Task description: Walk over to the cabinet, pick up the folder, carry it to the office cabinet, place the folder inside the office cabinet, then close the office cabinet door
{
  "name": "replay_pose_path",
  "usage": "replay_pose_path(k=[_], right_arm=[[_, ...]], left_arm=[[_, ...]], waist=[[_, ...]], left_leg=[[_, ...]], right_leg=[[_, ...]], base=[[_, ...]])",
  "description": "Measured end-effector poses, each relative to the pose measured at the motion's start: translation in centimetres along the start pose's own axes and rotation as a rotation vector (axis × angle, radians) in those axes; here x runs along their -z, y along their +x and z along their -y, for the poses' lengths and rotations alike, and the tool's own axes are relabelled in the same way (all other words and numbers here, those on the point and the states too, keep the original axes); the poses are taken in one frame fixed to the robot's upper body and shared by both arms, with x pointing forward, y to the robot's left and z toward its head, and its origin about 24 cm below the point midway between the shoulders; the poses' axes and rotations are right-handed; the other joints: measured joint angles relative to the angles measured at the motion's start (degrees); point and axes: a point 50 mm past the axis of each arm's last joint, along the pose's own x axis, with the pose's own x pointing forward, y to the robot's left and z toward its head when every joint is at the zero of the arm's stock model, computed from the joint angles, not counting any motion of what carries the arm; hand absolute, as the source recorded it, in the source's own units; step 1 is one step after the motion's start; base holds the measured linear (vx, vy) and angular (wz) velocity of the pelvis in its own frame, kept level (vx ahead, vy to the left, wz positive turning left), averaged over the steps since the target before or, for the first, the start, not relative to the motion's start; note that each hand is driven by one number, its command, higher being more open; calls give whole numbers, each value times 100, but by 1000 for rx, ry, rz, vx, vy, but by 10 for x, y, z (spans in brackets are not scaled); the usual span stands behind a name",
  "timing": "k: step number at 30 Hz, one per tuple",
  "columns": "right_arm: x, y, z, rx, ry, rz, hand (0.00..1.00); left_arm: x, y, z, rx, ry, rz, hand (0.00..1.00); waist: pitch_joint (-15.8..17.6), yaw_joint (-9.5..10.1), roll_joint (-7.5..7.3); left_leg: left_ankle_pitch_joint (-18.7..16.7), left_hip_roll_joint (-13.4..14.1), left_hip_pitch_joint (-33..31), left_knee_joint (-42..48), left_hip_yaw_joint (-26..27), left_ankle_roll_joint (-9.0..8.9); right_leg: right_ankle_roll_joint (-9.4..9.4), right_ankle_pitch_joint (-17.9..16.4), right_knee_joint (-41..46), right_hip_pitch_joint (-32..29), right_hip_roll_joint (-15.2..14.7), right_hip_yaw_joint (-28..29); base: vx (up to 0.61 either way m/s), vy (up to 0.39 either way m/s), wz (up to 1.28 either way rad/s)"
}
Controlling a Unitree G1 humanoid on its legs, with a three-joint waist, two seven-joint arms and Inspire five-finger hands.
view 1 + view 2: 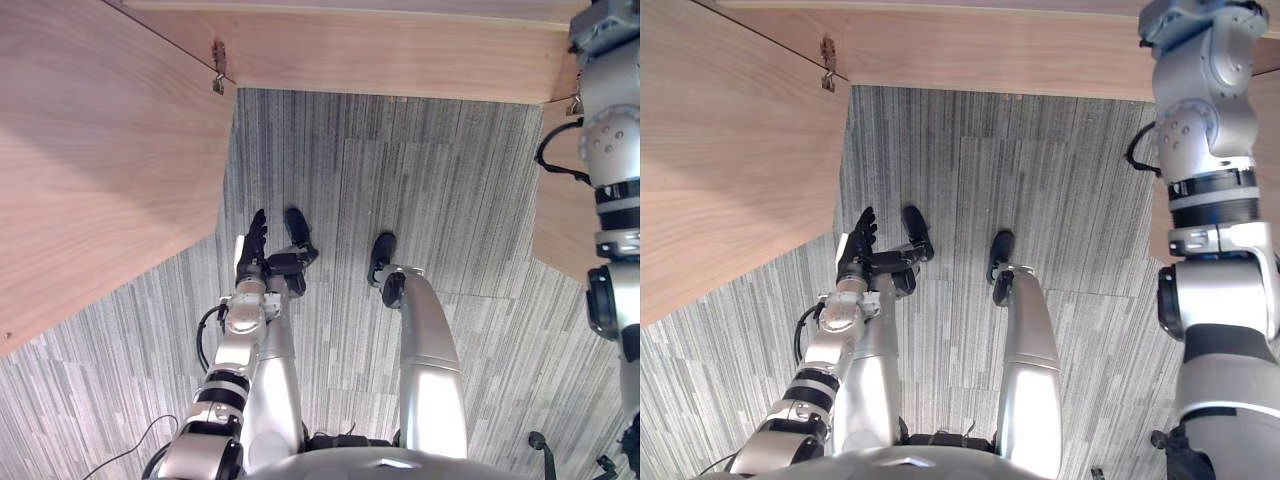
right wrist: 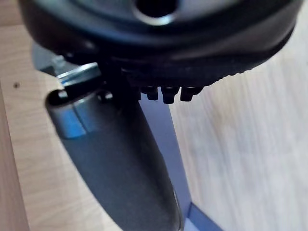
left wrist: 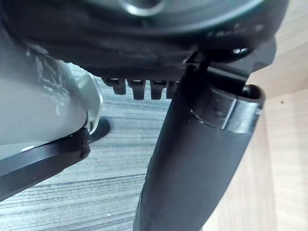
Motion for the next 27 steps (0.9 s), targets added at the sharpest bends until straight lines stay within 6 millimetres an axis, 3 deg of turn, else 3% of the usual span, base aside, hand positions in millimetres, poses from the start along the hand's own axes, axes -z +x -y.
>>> replay_pose_path(k=[7, 18, 27], right_arm=[[22, -19, 12, -128, -342, -113, 100], [26, -44, 6, -409, -770, -122, 100], [44, -71, -2, -610, -807, -202, 100]], left_arm=[[1, 0, -1, 9, 30, 0, 100], [4, -2, -9, 23, 94, 5, 100], [9, -5, -18, 37, 139, -6, 100]], waist=[[0, -1, -1], [-15, 25, -29], [-257, 42, -322]], left_leg=[[-21, 23, 25, 11, 33, 13], [-101, 53, 5, 70, 39, 25], [-158, 83, -8, 89, 56, 16]], right_leg=[[1, 0, -5, 10, 15, 15], [23, -12, -47, 19, 35, 15], [38, -22, -70, 19, 62, 20]], base=[[4, 4, 0], [23, 22, -1], [45, 24, -2]])
